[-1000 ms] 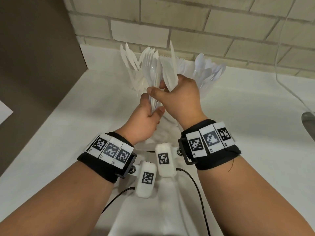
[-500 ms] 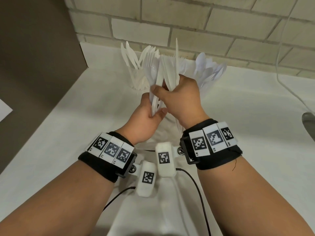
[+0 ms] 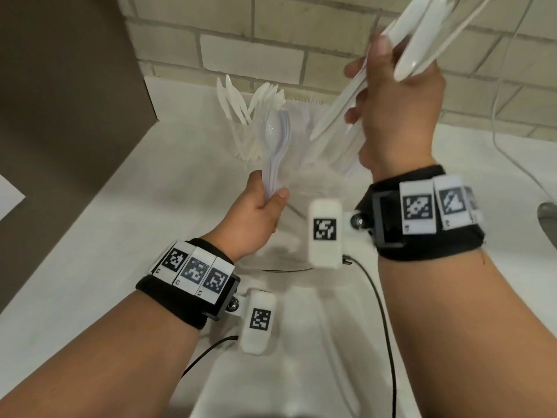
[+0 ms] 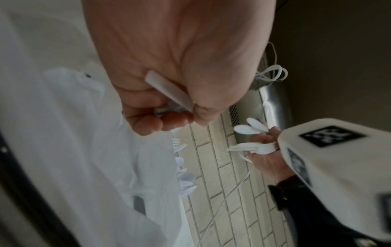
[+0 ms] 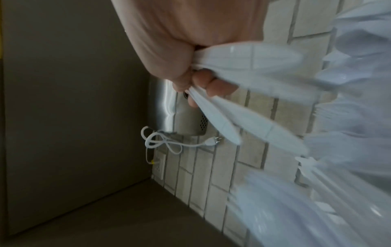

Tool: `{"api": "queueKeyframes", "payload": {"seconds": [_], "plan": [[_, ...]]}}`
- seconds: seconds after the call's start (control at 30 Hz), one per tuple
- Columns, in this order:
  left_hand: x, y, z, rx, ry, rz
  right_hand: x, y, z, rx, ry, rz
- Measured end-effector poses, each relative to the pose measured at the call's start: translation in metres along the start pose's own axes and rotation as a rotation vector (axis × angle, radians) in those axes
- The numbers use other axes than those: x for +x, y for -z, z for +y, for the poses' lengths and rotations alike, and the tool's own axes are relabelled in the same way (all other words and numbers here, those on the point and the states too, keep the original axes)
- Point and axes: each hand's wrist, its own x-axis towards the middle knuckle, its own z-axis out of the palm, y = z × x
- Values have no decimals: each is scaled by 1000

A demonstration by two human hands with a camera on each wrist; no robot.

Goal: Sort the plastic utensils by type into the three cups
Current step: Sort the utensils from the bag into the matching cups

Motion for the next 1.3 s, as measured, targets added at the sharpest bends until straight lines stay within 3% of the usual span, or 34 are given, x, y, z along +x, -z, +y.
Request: {"api": "queueKeyframes", "payload": {"seconds": [0.1,0.23,0.57,0.9,0.97,1.13,1.23,1.3], "plan": [[-1,3,0,-93,32,84,29,-14,5,74,15,-28],[3,17,2,-185,16,250,53,-48,28,171,-82,-158],[23,50,0,-89,-80,482,80,-143,91,197,-50,-215],[31,56,-9,-57,-72,476,72,-155,143,103,-184,-295],[31,55,-10,-55,-68,462,75,-155,140,66,-130,-301],[30,52,-9,-49,-54,433,76,-161,138,-189,180,-354],[29,52,-8,-45,-42,434,77,-162,147,-417,69,-442],[30,51,-8,-44,-38,434,77,-159,149,-405,100,-431]]}}
